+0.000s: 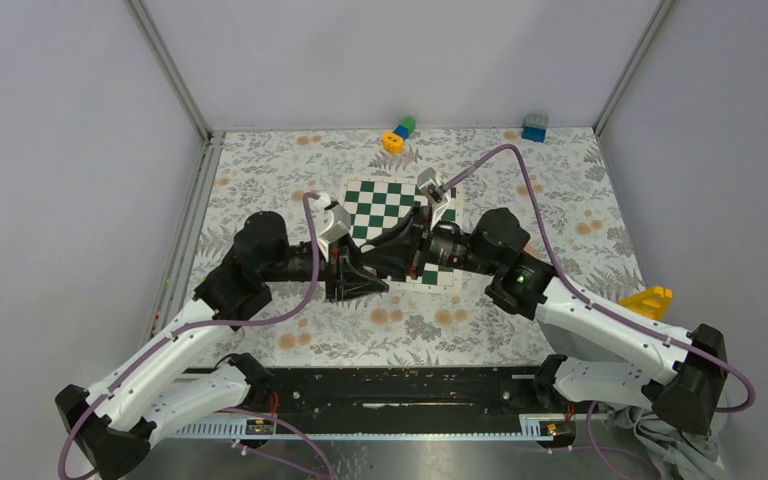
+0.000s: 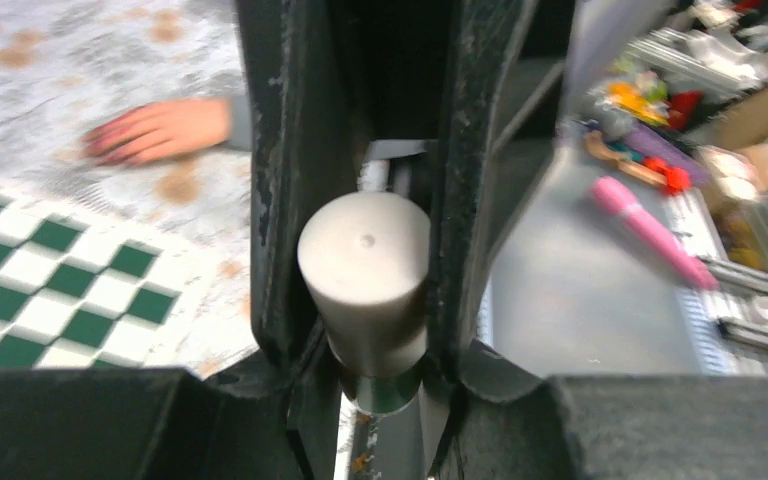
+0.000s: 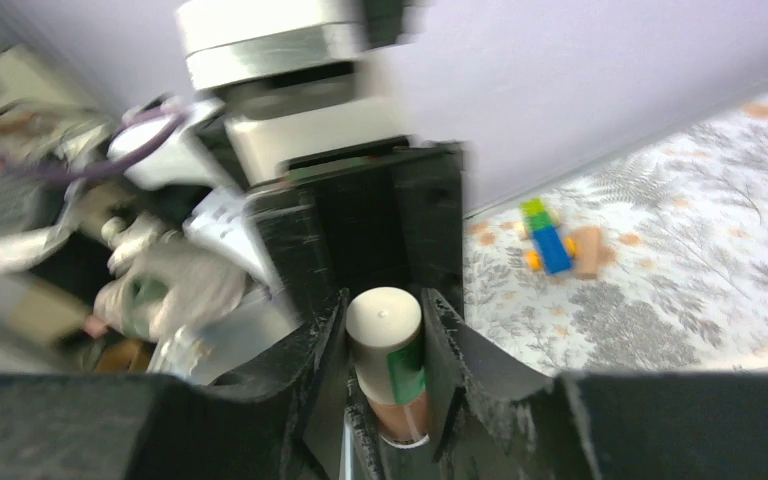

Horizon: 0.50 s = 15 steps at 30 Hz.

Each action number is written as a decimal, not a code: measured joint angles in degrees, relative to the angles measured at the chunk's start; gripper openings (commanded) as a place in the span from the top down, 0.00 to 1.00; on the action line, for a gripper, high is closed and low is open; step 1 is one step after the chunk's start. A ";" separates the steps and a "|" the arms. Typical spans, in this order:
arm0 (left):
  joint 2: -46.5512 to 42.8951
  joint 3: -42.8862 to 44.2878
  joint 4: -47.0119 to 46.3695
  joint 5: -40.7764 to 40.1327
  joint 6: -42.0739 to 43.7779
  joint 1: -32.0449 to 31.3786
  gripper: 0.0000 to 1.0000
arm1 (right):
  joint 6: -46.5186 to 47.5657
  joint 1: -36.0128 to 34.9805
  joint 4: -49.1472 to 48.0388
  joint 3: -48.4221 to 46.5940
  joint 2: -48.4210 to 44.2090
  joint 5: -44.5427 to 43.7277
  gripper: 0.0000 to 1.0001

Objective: Paint the nails
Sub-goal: Screw the nail polish bottle.

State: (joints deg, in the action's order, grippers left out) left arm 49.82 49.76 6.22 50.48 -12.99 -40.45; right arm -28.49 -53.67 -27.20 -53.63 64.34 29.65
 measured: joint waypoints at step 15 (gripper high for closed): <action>-0.70 0.02 10.93 -25.90 5.53 -0.13 1.00 | -2.43 -2.78 11.19 -2.97 4.42 -24.35 1.00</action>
State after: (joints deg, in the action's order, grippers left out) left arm 49.12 49.78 17.15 24.58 -7.46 -40.58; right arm -30.92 -56.45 -16.01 -56.60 68.75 5.30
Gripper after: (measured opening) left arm 0.286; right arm 0.352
